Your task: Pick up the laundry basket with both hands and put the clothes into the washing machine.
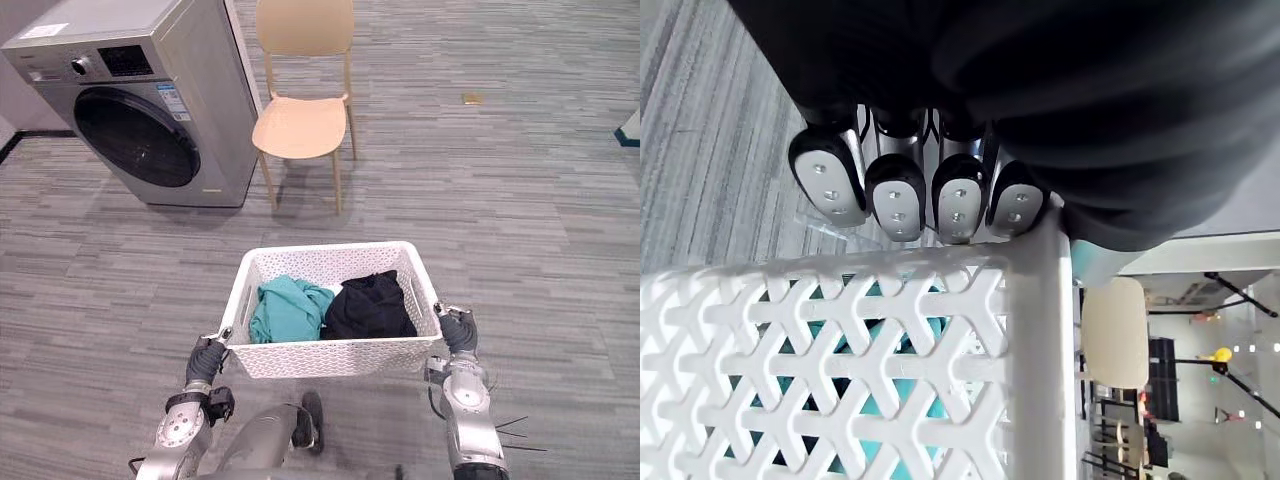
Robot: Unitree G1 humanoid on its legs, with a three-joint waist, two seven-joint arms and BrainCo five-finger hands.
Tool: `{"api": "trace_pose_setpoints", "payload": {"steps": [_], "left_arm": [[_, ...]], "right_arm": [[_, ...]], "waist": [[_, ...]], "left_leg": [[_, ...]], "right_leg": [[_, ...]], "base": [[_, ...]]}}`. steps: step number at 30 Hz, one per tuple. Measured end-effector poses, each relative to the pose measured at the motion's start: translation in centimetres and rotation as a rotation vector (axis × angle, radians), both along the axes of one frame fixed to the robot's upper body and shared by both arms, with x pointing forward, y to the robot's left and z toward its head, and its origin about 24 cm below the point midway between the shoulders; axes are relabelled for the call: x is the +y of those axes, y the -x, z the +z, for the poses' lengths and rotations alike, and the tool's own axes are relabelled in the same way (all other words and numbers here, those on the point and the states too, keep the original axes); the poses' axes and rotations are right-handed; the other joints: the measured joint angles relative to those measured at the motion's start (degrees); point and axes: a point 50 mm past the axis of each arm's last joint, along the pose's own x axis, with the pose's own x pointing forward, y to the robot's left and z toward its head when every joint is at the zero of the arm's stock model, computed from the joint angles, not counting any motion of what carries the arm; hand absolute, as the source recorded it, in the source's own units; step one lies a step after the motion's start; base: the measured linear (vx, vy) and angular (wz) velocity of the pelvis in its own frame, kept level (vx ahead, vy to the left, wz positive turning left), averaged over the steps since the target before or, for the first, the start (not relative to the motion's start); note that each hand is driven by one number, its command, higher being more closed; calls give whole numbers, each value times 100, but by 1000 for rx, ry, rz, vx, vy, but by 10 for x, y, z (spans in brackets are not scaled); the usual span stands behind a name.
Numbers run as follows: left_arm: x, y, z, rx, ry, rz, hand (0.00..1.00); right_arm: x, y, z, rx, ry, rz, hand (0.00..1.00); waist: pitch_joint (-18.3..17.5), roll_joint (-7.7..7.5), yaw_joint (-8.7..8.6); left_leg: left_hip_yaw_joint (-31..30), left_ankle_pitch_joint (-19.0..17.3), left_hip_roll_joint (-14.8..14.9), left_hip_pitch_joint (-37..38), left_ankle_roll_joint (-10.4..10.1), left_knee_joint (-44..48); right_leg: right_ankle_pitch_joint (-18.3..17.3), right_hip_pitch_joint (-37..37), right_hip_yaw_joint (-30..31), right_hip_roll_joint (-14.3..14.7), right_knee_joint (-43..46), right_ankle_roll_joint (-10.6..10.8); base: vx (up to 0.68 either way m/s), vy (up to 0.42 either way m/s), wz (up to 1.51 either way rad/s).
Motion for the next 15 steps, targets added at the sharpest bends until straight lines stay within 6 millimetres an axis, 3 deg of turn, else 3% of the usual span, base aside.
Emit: {"api": "trace_pose_setpoints", "payload": {"steps": [1,2,4,5,6,7,8,9,10,11,12,13,14,15], "left_arm": [[4,2,-1,7,-15,1,100],[8,4,1,4,-29,1,100],[9,0,6,-20,-40,-7,100],[9,-2,7,-27,-42,-10,100],[9,-3,8,-31,-42,-14,100],[10,-4,8,-32,-48,-17,100],[10,-3,7,-28,-50,-19,100],[7,-1,5,-16,-40,-20,100],[5,0,3,-10,-28,-15,100],[1,2,1,-2,-7,0,100],[0,3,0,2,-2,5,100],[-1,3,0,2,1,7,100],[0,5,-2,9,5,19,100],[1,8,-3,18,6,28,100]], "right_arm": [[4,3,-4,17,-6,12,100],[9,2,-4,16,-13,27,100],[9,1,-1,-1,-10,31,100],[9,0,1,-6,-9,33,100],[8,1,2,-12,-6,32,100],[8,2,4,-20,-5,32,100],[8,3,3,-17,-4,32,100],[6,9,0,3,0,27,100],[4,12,-2,14,5,25,100],[2,13,-2,20,10,24,100],[1,12,0,8,15,27,100],[1,11,3,-3,18,28,100],[2,9,8,-22,19,39,100],[5,8,11,-37,11,45,100]], "waist": [[-7,18,-50],[-35,42,-135],[-50,35,-194],[-61,29,-281],[-74,16,-376],[-116,-91,-445],[-143,-180,-442],[-204,-171,-472],[-276,-104,-490],[-428,113,-494],[-477,316,-493],[-444,418,-502],[-386,532,-449],[-354,536,-352]], "left_leg": [[-6,-117,-28,512,36,-293],[-64,-177,-25,877,40,-572],[-179,-276,-25,1169,-2,-802],[-319,-307,-21,1423,-64,-1006],[-436,-346,-34,1615,-147,-1167],[-599,-436,-129,1896,-310,-1344],[-657,-540,-187,2117,-485,-1407],[-911,-680,-176,2479,-710,-1421],[-1056,-698,-101,2565,-743,-1380],[-1263,-699,130,2440,-747,-902],[-1299,-589,381,1980,-920,253],[-1289,-398,511,1703,-1167,961],[-1203,577,788,1160,-1311,2324],[-1063,886,1075,804,-1269,3300]], "right_leg": [[-155,-331,-192,5,207,-395],[-288,-711,-419,85,-79,-607],[-375,-1272,-594,277,-814,-752],[-281,-1539,-548,485,-1977,-719],[90,-1579,-498,595,-3123,-606],[676,-1645,-460,627,-4406,-491],[993,-1739,-356,626,-4819,-547],[1649,-1719,-277,643,-4667,-871],[1865,-1743,-280,676,-4417,-989],[1706,-1833,-441,767,-3923,-1092],[1326,-1747,-598,866,-3678,-1167],[1194,-1604,-692,923,-3628,-1229],[948,-1269,-764,1100,-3640,-1313],[802,-951,-764,1205,-3763,-1382]], "base": [[432,82,-6],[530,78,0],[525,40,23],[558,-8,57],[718,-34,78],[627,-57,65],[802,-131,71],[691,-147,60],[851,-217,65],[698,-207,48],[682,-212,41],[647,-193,25],[633,-176,-2],[617,-164,-8]]}}
